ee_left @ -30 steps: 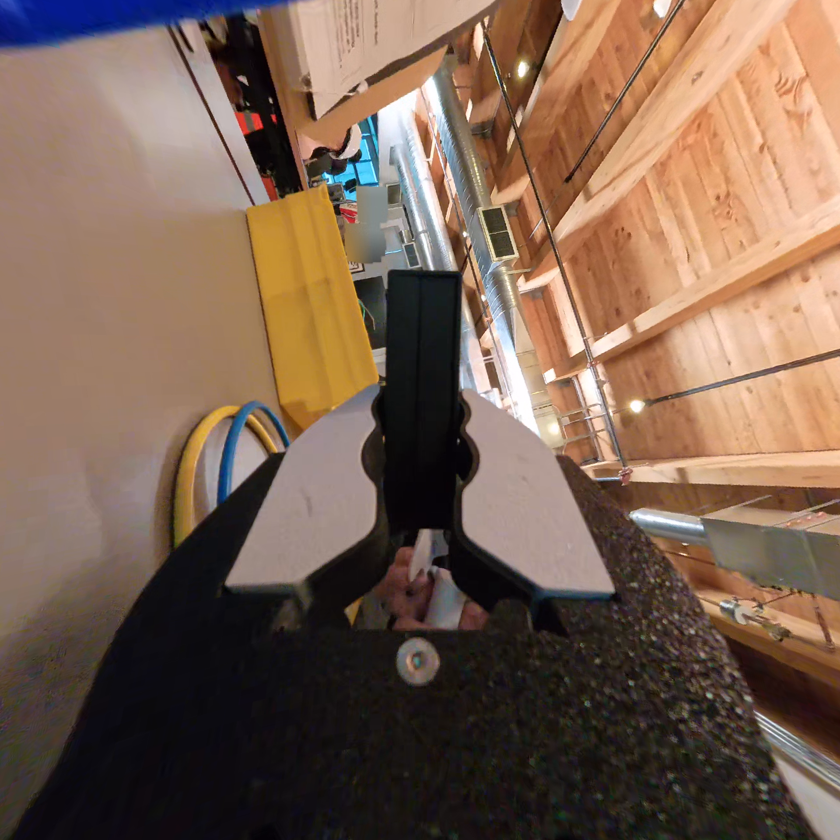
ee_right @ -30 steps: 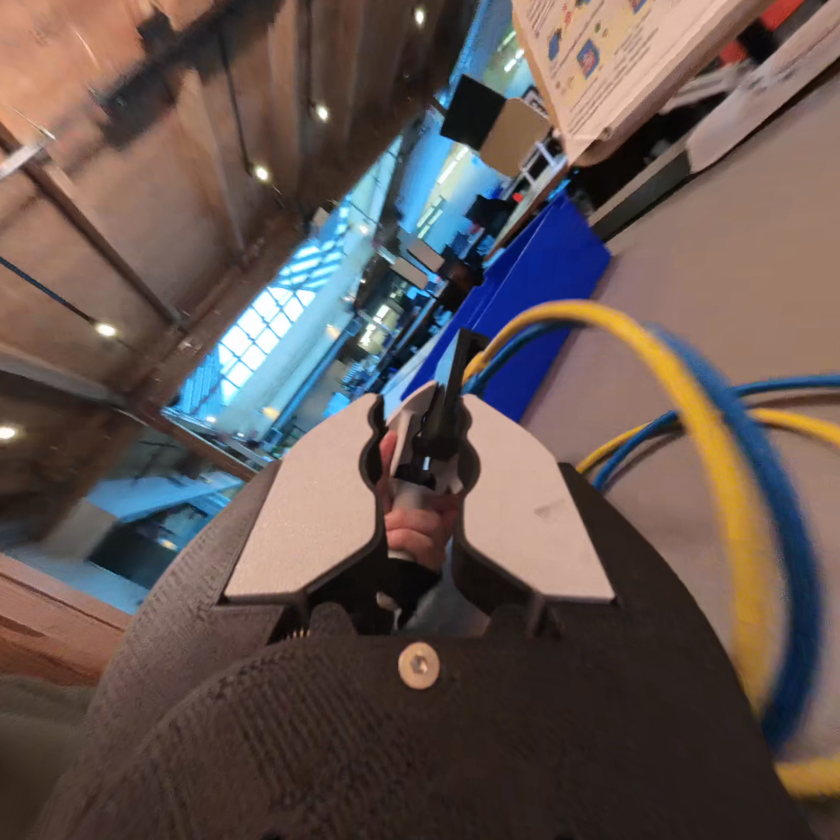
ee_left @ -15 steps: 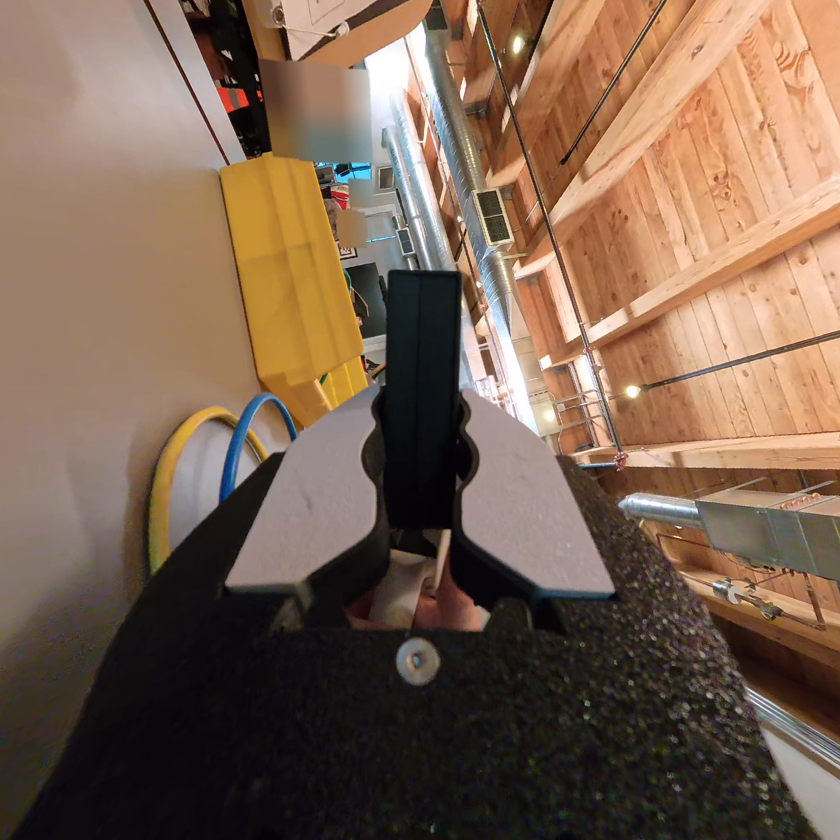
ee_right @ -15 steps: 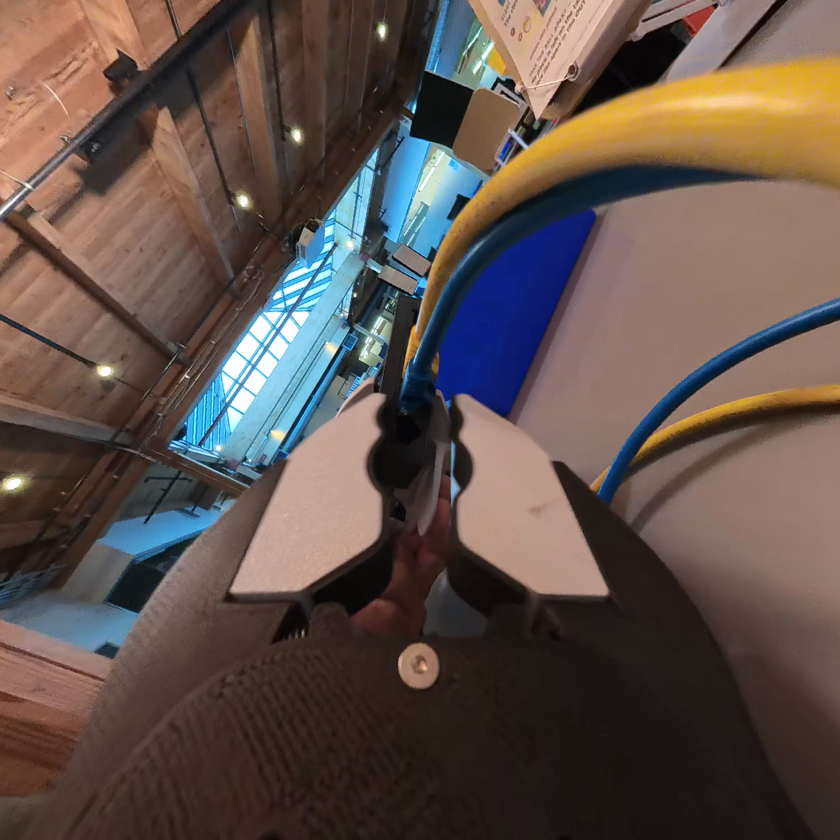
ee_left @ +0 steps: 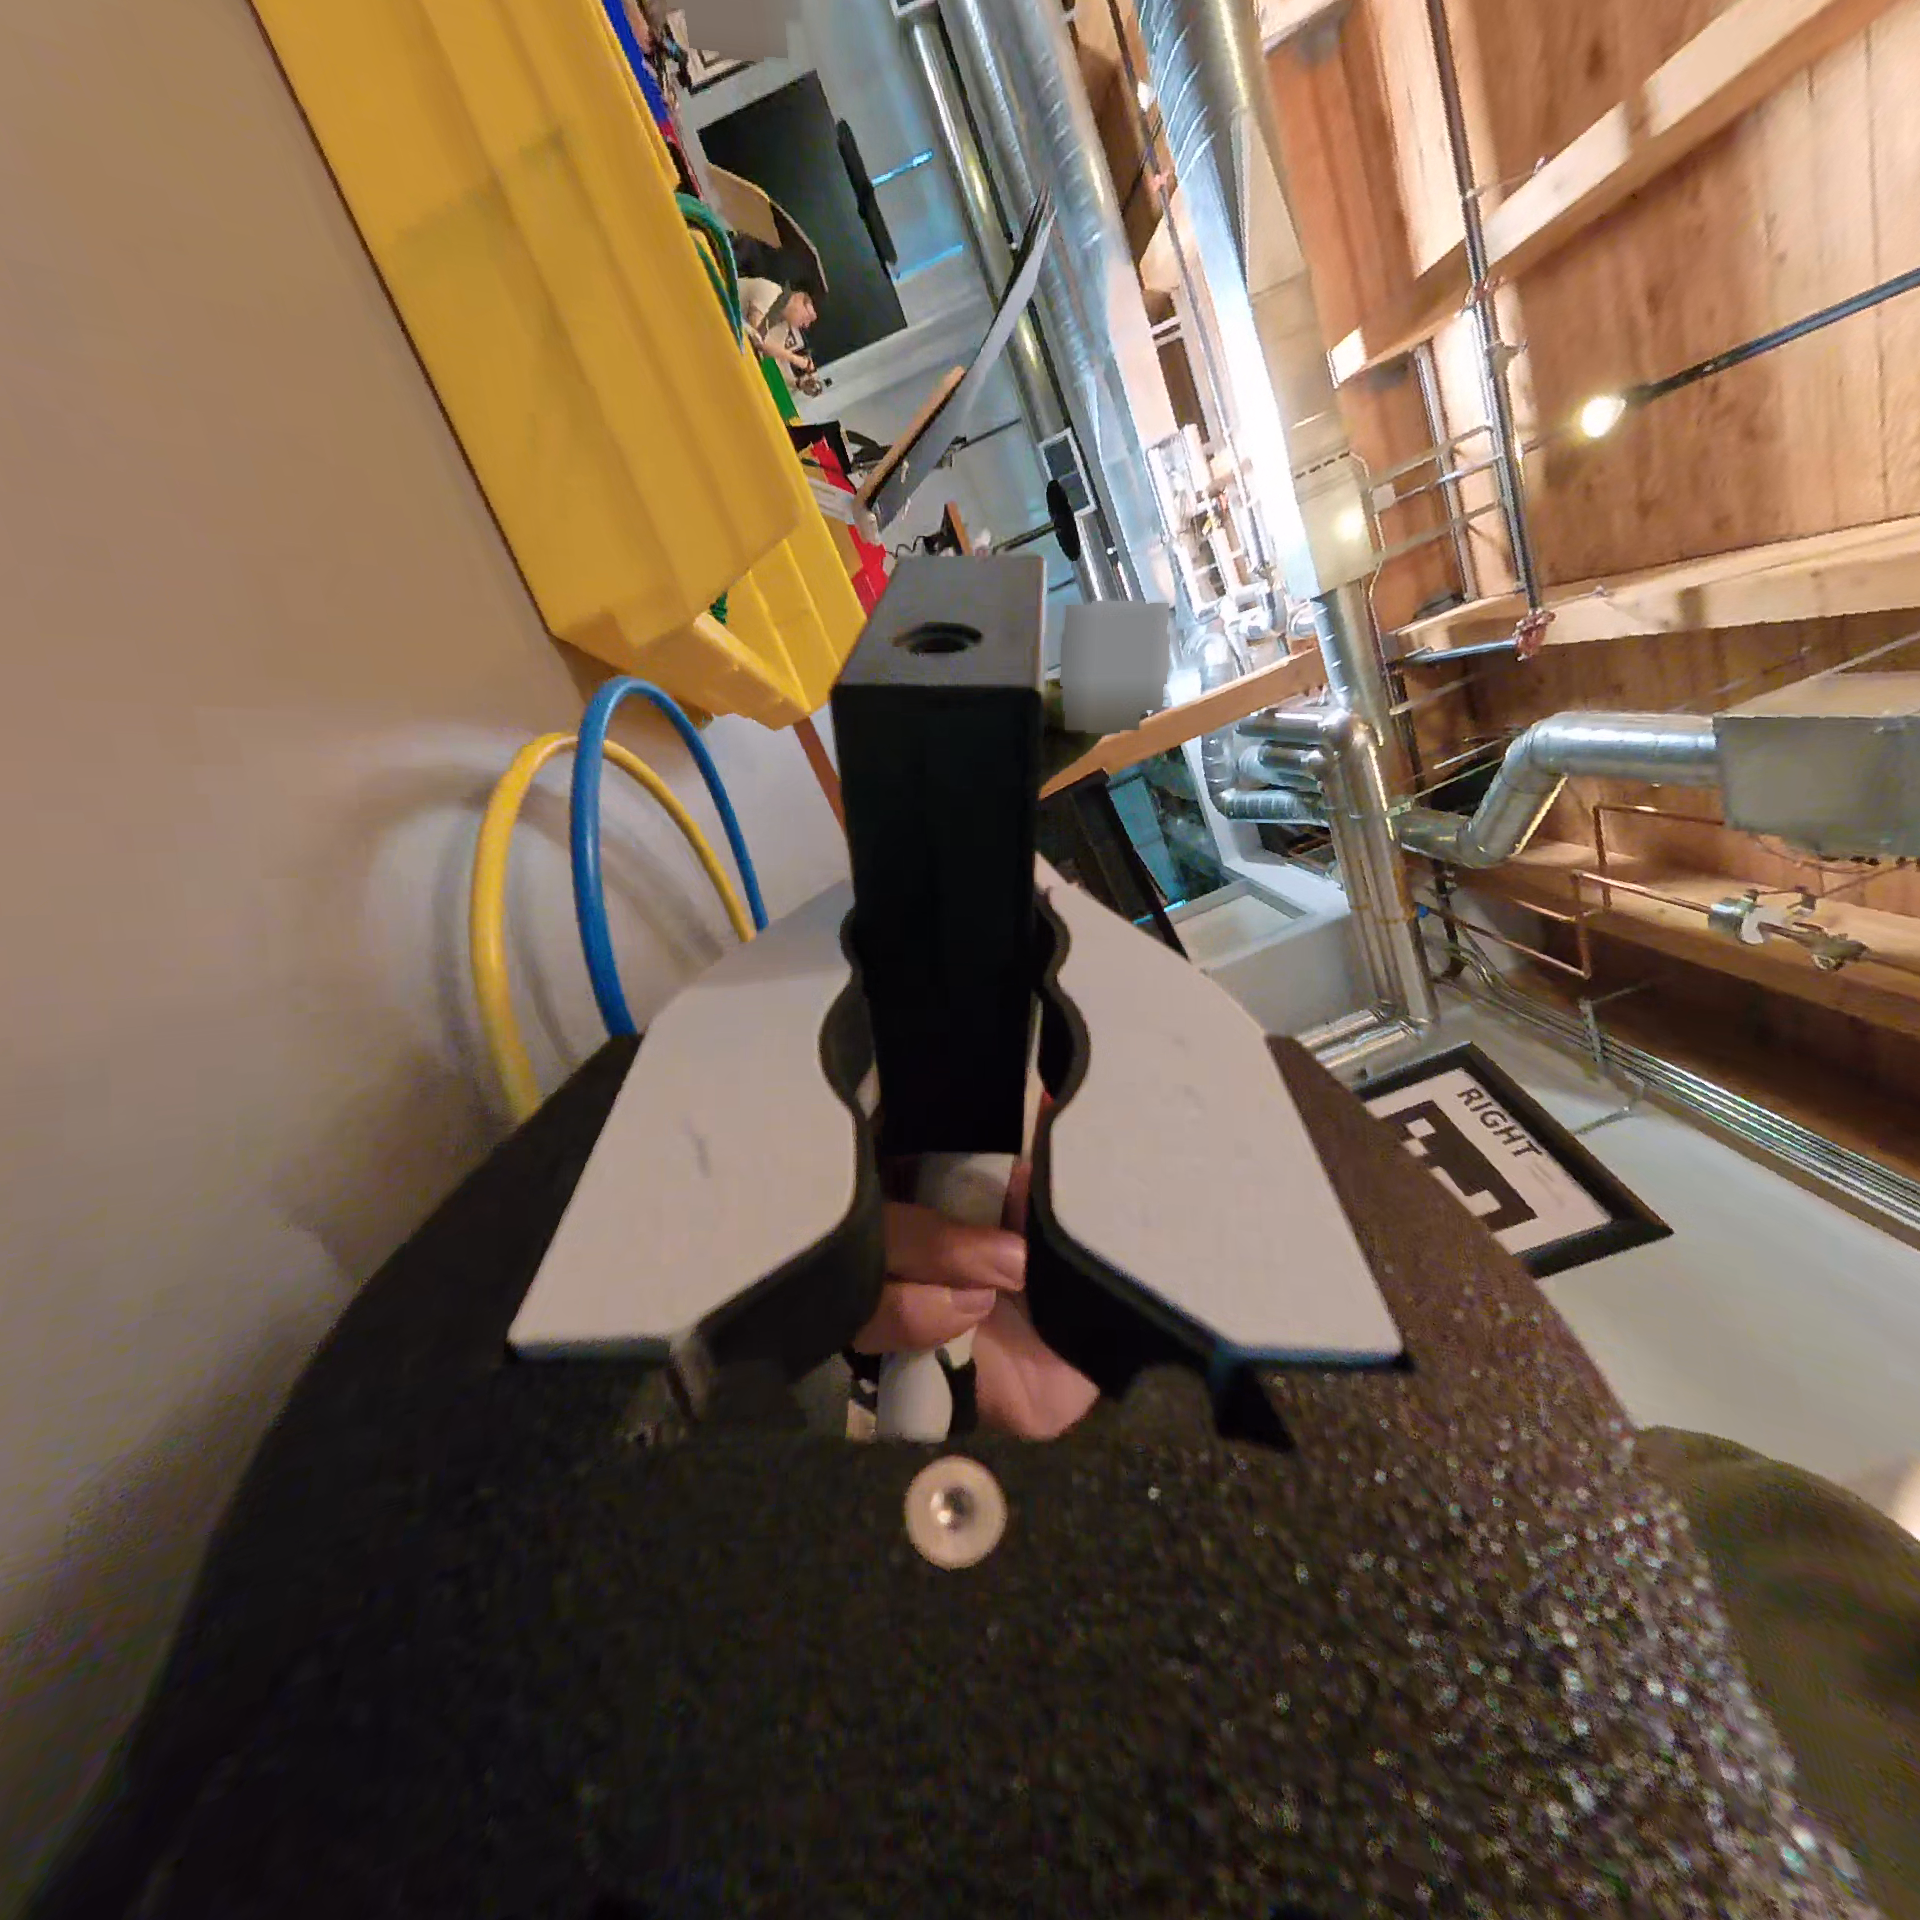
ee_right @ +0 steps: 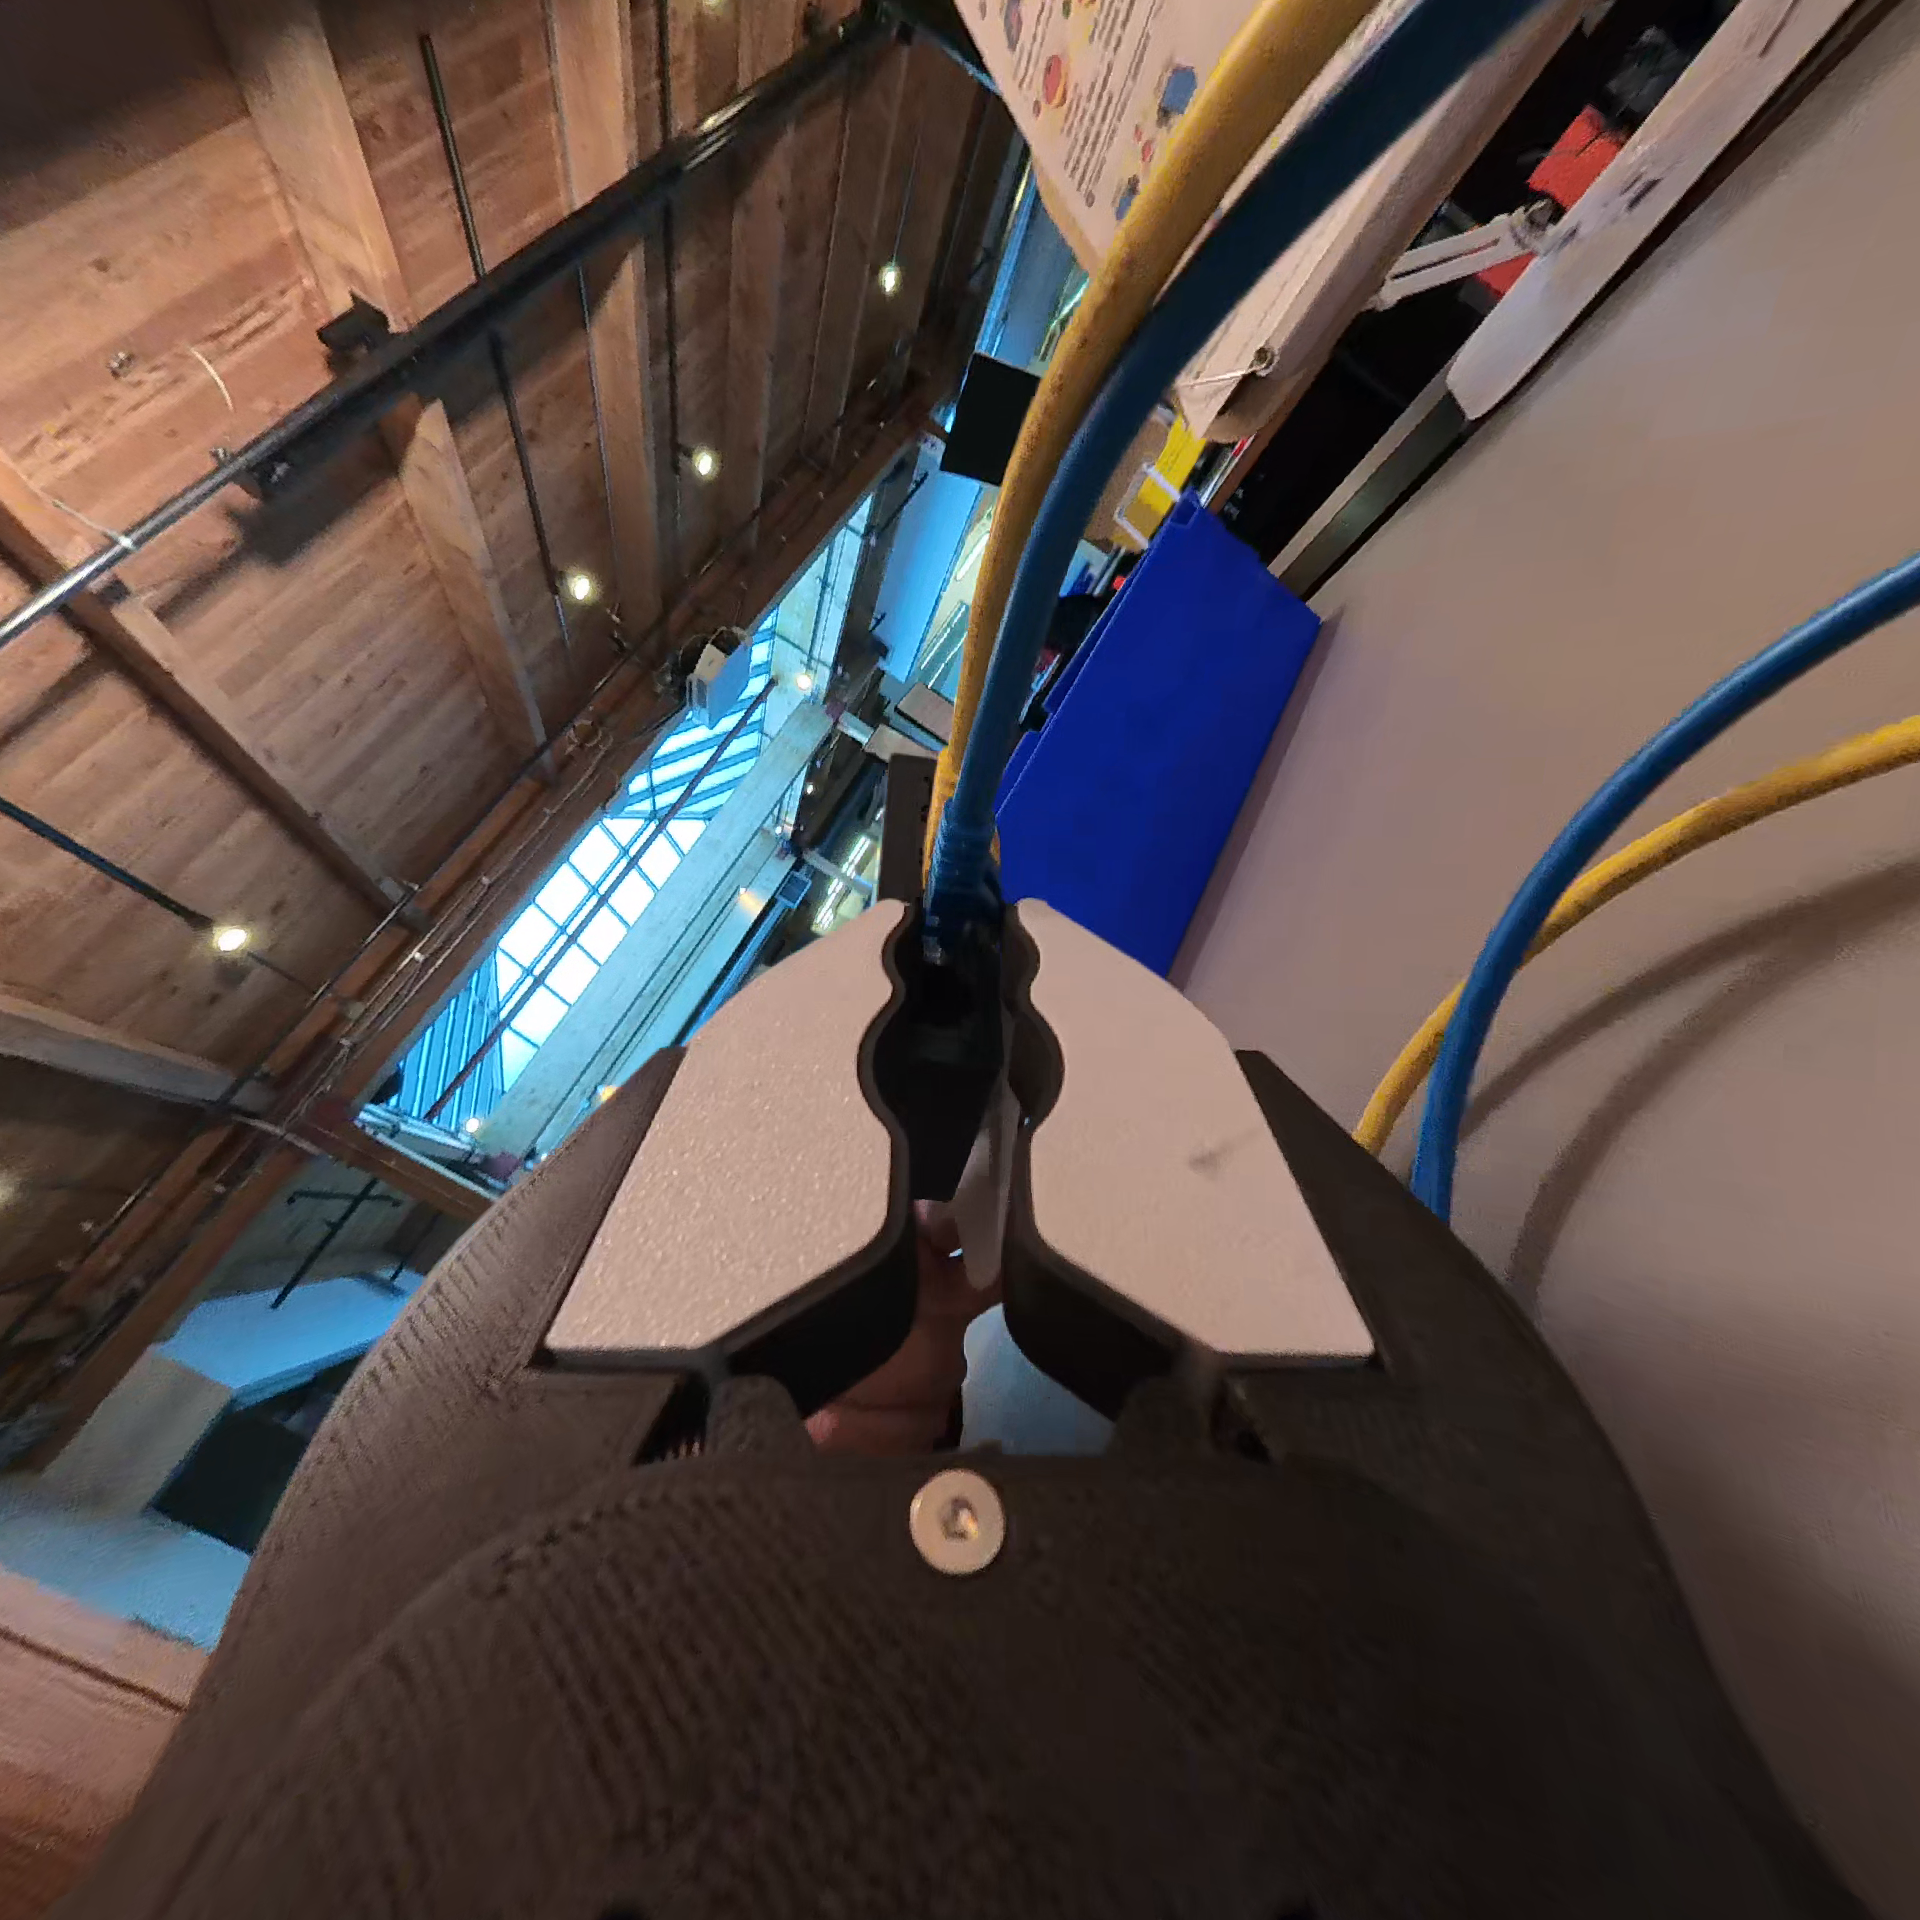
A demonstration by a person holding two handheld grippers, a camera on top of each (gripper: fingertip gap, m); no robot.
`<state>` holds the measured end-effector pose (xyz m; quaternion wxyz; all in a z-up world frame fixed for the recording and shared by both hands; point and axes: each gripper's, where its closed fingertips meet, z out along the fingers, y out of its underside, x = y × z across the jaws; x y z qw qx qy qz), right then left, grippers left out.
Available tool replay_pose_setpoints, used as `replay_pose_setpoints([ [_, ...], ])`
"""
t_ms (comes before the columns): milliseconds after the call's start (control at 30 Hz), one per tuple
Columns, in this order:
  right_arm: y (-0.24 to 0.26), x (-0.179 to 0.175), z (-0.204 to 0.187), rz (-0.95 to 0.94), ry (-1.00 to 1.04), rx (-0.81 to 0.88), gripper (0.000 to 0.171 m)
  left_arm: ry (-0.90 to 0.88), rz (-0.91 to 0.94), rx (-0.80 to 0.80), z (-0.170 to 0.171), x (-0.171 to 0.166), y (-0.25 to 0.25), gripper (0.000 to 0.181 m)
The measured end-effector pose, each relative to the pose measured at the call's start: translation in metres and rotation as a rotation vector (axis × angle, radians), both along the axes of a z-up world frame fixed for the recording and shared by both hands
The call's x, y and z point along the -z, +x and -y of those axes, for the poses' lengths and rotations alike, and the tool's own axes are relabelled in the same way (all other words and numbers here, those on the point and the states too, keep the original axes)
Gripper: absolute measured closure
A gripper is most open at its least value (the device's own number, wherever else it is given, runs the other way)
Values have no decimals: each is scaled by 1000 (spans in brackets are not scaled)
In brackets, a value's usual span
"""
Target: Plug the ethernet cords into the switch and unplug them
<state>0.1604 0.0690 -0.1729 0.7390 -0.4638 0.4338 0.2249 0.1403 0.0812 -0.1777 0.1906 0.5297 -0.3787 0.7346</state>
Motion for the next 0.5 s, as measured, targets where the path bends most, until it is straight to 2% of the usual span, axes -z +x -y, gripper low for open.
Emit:
replay_pose_setpoints([
  [367,0,5,9,-32,25,78,157,38,24,11,1,4,-1,154],
  [500,-1,1,9,-21,76,74,157,-32,7,-7,-1,1,0,155],
])
